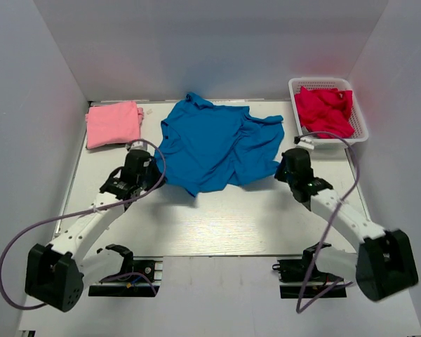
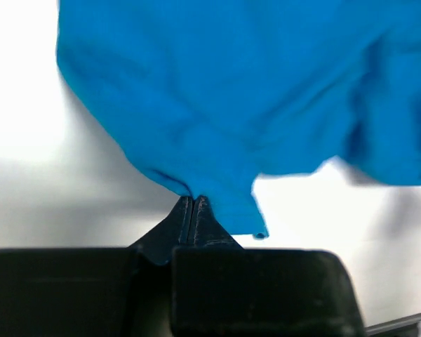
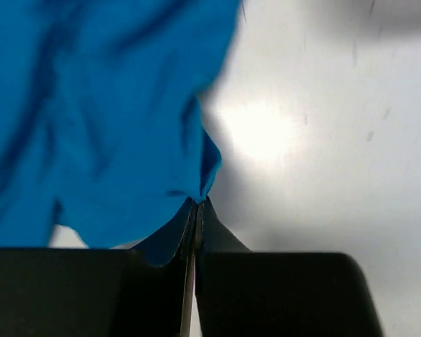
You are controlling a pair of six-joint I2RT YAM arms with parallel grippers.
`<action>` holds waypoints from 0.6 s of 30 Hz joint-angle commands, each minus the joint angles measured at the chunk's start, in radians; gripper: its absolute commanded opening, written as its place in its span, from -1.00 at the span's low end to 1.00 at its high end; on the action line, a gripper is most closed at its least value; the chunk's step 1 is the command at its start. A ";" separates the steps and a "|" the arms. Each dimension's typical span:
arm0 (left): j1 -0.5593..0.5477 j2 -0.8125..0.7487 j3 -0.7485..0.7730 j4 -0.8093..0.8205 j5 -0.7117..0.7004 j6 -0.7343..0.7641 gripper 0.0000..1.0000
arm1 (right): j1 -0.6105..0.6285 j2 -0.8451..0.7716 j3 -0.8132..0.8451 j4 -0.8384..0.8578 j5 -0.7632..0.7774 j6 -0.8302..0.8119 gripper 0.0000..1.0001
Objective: Fold and stack the t-shirts
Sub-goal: Flatten out the tshirt
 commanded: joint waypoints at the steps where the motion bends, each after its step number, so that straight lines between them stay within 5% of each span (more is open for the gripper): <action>1: -0.005 -0.076 0.118 0.033 -0.064 0.036 -1.00 | 0.004 -0.143 -0.004 0.181 0.079 -0.095 -1.00; 12: -0.005 -0.190 0.558 0.075 -0.208 0.156 -1.00 | -0.001 -0.404 0.228 0.310 0.235 -0.336 -1.00; 18: -0.005 -0.185 0.826 0.108 -0.139 0.238 -1.00 | 0.001 -0.446 0.445 0.292 0.180 -0.411 -1.00</action>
